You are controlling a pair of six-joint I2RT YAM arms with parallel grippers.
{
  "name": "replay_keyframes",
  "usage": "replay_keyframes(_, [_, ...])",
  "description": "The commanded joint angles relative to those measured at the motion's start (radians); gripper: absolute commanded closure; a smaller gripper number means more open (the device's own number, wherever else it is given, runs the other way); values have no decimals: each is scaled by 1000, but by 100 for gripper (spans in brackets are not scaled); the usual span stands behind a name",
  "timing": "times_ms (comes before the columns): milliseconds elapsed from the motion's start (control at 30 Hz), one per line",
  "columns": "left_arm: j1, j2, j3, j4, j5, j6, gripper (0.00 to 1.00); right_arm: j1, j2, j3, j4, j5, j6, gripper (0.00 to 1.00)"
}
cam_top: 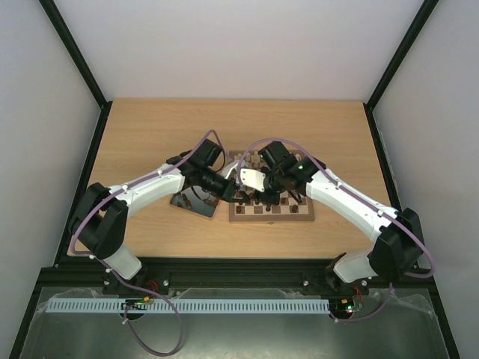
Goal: Set up the chess pieces on the board
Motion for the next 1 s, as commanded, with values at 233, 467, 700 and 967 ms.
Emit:
replay_keyframes(233, [-21, -24, 44, -44, 75, 53, 92, 30, 2, -23, -60, -5, -54, 69])
replay_keyframes(467, [-25, -22, 48, -54, 85, 72, 92, 36, 1, -41, -64, -14, -65, 79])
replay_keyframes(700, [-25, -9, 49, -62, 82, 76, 92, 37, -27, -67, -54, -36, -60, 89])
replay_keyframes(967, [-13, -24, 42, -32, 4, 48, 56, 17, -50, -87, -19, -84, 28, 93])
